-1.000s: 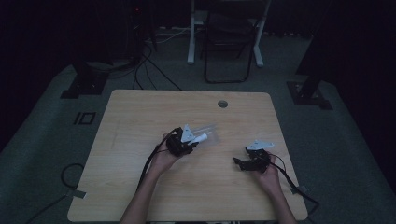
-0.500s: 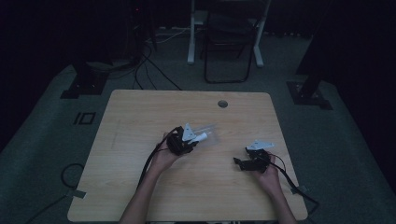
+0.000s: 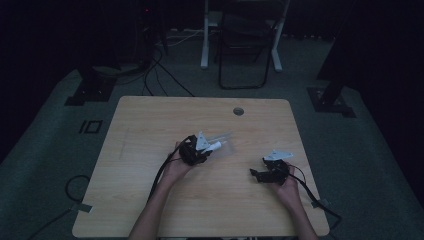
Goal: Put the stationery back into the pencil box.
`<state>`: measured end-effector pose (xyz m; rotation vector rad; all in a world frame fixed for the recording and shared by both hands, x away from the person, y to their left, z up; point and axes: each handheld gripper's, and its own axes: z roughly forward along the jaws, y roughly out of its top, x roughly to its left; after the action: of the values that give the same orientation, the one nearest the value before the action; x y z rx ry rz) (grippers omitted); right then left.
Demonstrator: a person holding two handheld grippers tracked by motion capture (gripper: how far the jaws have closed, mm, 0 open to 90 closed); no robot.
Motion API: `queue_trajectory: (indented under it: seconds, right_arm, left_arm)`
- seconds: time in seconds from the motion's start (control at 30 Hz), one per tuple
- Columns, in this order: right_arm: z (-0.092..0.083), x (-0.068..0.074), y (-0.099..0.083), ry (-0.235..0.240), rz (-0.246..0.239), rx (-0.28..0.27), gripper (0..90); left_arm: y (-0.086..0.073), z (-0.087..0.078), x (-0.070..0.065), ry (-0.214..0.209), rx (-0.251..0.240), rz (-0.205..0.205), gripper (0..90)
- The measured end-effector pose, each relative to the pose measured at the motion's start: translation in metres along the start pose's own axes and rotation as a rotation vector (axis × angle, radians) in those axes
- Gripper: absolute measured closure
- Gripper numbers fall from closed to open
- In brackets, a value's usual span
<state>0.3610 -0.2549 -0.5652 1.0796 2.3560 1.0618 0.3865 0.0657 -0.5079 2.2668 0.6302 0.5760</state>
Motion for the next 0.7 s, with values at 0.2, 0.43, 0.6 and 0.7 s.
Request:
queue_trajectory:
  seconds: [0.2,0.43,0.6,0.7]
  right_arm:
    - [0.000,0.000,0.000,0.000,0.000,0.000,23.0]
    - [0.000,0.000,0.000,0.000,0.000,0.000,23.0]
    - [0.000,0.000,0.000,0.000,0.000,0.000,23.0]
    - [0.000,0.000,0.000,0.000,0.000,0.000,23.0]
  left_arm:
    - [0.001,0.005,-0.001,0.000,0.007,0.004,71.0]
    - [0.002,0.011,-0.001,-0.003,0.013,0.004,71.0]
    - [0.003,0.014,-0.001,-0.003,0.020,0.008,71.0]
    - [0.004,0.016,-0.001,-0.004,0.023,0.010,71.0]
